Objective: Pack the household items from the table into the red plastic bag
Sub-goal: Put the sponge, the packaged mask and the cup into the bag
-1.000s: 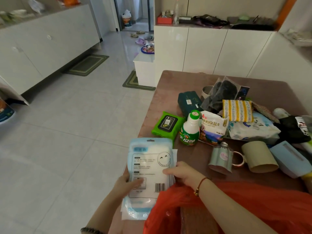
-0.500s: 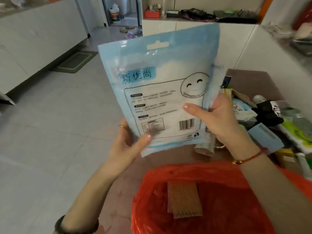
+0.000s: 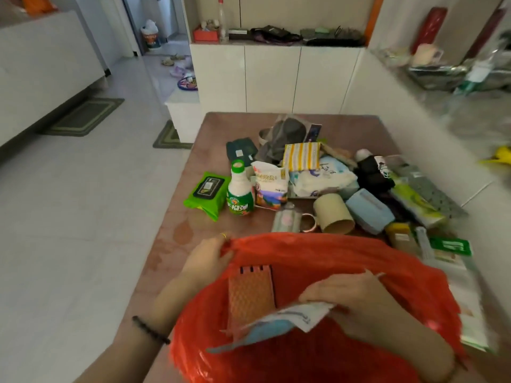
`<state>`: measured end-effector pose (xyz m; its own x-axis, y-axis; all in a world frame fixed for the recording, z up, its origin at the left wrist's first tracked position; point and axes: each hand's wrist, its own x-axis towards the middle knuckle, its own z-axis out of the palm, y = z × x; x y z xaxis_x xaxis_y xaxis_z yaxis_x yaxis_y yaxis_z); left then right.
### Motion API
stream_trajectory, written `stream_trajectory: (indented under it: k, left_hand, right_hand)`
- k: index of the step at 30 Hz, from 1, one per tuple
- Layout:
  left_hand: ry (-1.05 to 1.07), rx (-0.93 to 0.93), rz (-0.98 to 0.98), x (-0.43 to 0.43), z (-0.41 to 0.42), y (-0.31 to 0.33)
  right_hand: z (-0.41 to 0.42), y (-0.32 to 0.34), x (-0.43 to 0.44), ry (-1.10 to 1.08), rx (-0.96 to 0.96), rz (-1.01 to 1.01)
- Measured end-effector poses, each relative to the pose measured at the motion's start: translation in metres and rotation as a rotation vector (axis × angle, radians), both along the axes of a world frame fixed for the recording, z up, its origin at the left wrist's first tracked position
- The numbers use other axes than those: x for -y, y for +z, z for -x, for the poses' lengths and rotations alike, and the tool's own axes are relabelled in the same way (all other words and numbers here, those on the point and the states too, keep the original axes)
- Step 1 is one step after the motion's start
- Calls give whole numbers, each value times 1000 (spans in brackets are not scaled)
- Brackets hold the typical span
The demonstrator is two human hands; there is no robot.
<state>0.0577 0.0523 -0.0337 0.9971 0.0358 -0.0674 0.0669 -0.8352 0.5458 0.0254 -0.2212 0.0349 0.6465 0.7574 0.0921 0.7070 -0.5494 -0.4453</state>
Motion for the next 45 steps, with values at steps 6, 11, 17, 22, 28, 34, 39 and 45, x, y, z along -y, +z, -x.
stream_trajectory:
  k: [6,11,17,22,28,34,39,45]
  left_hand:
    - [-9,91,59,3,-2,16]
    - [8,71,29,5,-4,14]
    - [-3,4,-40,-2,-6,8]
    - [-133,-248,26,-11,-18,22]
    - [22,-328,540,35,-74,46]
    - [147,-579,590,96,-121,-6]
    - [325,-629,755,99,-136,-36]
    - [228,-567,1000,94,-126,-16]
  right_hand:
    - [-59,-23,-12,-168,-160,694]
    - [-93,-69,-9,-233,-457,740]
    - [-75,-95,7,-348,-378,609]
    - [-85,-43,14,-370,-413,132]
    - [-162,-45,-34,-812,-576,-252]
    - [-183,-105,-61,-915,-873,-171]
    - [-182,-117,-68,-952,-908,-305]
    - [-153,-83,-50,-874,-761,-546]
